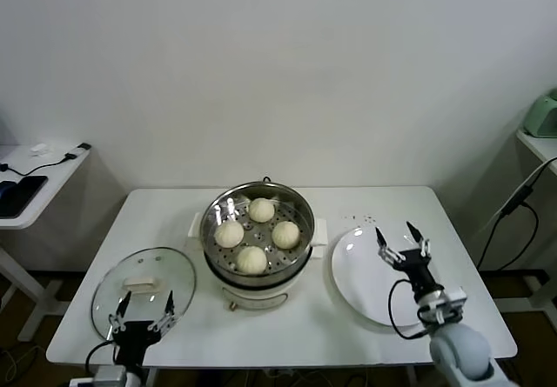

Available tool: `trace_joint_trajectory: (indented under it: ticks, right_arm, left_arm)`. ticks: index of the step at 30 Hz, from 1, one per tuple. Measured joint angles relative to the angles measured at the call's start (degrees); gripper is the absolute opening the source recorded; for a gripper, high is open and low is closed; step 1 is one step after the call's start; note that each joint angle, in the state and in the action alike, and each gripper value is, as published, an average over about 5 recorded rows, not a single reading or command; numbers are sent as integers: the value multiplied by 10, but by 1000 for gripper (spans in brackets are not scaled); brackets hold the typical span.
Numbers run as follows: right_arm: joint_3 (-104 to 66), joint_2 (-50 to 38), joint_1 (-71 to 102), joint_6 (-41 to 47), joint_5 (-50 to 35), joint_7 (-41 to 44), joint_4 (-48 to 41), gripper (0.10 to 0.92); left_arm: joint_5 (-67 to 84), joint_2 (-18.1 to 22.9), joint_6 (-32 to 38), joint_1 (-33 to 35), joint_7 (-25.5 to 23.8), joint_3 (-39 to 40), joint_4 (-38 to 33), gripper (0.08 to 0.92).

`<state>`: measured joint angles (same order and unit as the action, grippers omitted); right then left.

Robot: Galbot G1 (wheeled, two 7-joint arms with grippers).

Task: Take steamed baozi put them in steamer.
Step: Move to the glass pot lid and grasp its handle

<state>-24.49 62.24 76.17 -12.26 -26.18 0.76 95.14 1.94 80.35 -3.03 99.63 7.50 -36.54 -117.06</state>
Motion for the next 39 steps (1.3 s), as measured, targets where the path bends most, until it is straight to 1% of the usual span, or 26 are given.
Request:
trace_joint_trajectory:
  ticks: [5, 11, 17, 22, 29, 39]
  right_arm:
    - [-10, 29, 28, -12, 23, -2, -8, 822]
    - [-11, 49, 42, -13, 47, -6, -10, 823]
    - [-7, 62, 49, -8, 64, -11, -11, 823]
    - [-6, 68, 56, -6, 75, -12, -10, 823]
    - [-9, 76, 65, -6, 82, -14, -7, 823]
    - [-16, 83, 75, -6, 86, -17, -2, 823]
  left_arm:
    - [-101, -4, 32, -4, 31, -12, 15, 823]
    - [-280, -21, 67, -7, 70, -21, 45, 823]
    - [-446, -37, 70, -21, 97, -26, 89, 823]
    - [-548, -47, 61, -41, 108, -28, 130, 823]
    - [-642, -50, 45, -78, 118, -28, 187, 823]
    - [-704, -55, 27, -122, 128, -25, 251, 823]
